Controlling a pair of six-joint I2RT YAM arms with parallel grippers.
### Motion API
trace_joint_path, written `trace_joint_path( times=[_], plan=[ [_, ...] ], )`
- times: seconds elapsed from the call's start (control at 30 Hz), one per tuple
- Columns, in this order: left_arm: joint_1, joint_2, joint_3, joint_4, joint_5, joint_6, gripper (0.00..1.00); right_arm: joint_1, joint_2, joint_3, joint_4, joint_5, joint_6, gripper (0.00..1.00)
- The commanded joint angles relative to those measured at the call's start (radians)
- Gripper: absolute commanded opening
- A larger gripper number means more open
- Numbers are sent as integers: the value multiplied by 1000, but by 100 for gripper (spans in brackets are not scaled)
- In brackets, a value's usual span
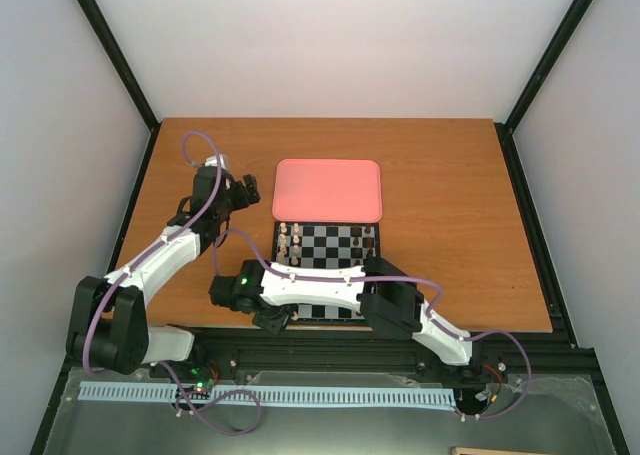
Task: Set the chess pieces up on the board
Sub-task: Place the chess piece on the chessboard, then adjust the chess piece on the chessboard.
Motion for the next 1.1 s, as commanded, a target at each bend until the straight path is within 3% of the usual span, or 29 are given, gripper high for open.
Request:
trace_joint_path(
  times=[0.0,0.57,0.9,1.07],
  plan=[
    [5,-21,-1,27,1,7,100,7,16,40,-11,27,-1,18],
    [6,-22,-2,24,3,7,100,12,4,77,-11,29,-4,29],
    [6,-20,-3,26,1,4,100,14,-3,50,12,5,-5,27],
    [6,-16,-2,25,0,3,100,14,-19,22,27,4,0,20]
  ],
)
